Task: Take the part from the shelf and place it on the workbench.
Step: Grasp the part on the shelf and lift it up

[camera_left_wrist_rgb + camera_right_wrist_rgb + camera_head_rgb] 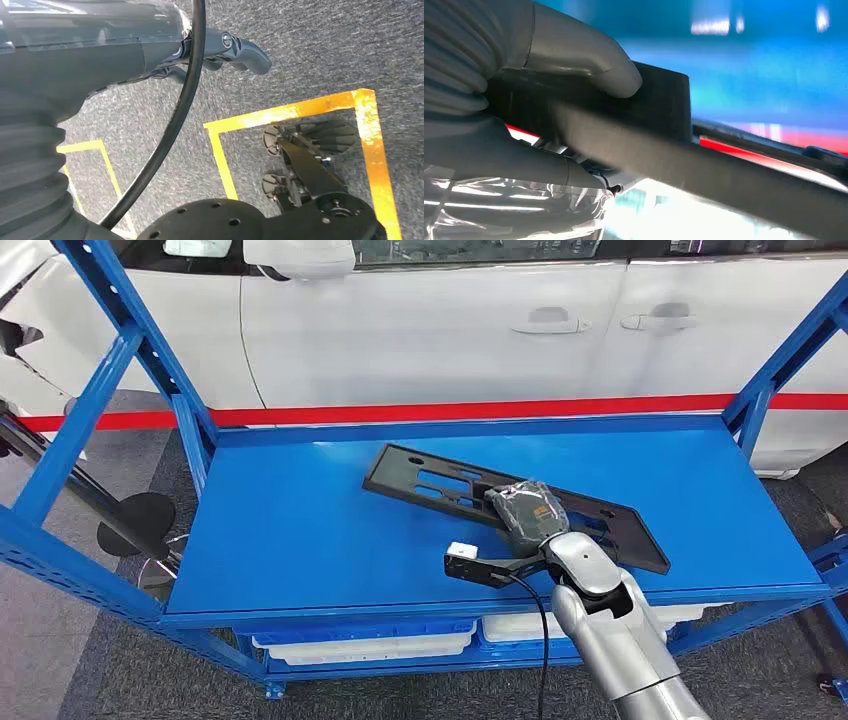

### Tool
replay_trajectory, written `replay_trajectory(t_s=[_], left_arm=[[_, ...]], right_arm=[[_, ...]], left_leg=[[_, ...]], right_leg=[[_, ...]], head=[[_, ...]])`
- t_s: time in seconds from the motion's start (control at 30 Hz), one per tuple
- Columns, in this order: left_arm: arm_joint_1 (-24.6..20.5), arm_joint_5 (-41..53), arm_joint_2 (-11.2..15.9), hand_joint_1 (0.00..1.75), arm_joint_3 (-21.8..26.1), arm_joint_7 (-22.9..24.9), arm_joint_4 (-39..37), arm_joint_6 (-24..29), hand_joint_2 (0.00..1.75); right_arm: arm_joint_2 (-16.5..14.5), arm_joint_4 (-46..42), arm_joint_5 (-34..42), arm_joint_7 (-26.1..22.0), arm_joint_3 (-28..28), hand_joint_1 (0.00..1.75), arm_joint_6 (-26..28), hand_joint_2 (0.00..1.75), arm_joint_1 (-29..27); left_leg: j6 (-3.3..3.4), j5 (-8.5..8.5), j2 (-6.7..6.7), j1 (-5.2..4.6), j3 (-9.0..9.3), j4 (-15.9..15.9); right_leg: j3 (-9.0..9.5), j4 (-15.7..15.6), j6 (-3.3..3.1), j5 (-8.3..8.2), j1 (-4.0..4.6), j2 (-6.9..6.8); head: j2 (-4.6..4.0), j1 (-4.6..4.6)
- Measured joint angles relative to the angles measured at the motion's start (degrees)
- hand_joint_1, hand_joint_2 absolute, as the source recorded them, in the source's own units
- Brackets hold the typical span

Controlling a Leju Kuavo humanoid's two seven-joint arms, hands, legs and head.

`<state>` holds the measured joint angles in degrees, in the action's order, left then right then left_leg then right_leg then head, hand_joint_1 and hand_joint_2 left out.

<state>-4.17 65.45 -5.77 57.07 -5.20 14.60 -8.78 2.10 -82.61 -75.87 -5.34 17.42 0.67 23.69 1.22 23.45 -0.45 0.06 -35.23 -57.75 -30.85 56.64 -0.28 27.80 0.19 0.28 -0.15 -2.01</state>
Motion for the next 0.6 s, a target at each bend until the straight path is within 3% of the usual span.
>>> replay_trajectory(t_s=[0.27, 0.4, 0.6], left_arm=[[0.1, 2.1, 0.0, 0.00, 0.0, -0.9, 0.0, 0.3, 1.75], [0.1, 3.2, 0.0, 0.00, 0.0, -1.7, 0.0, 0.3, 1.75], [0.0, 3.8, 0.1, 0.00, 0.0, -1.8, 0.0, 0.6, 1.75]], right_arm=[[1.0, -13.4, -5.2, -1.0, 0.4, 1.75, 5.1, 1.75, 0.0], [3.2, -15.3, -9.2, -1.1, 1.6, 1.75, 9.2, 1.75, -0.2], [5.2, -15.5, -10.6, -0.9, 3.2, 1.75, 10.0, 1.75, -0.7]], left_leg=[[-0.01, 0.04, -0.01, -0.02, -0.05, -0.1], [0.09, 0.12, -0.01, -0.17, -0.08, -0.2], [0.53, 0.33, -0.01, -0.47, -0.23, -0.5]], right_leg=[[-0.02, 0.0, -0.01, 0.02, -0.22, -0.01], [-0.01, 0.0, 0.04, 0.02, -0.35, -0.01], [0.03, 0.0, 0.42, 0.02, -0.48, -0.01]], head=[[0.00, 0.01], [0.00, 0.00], [0.00, 0.01]])
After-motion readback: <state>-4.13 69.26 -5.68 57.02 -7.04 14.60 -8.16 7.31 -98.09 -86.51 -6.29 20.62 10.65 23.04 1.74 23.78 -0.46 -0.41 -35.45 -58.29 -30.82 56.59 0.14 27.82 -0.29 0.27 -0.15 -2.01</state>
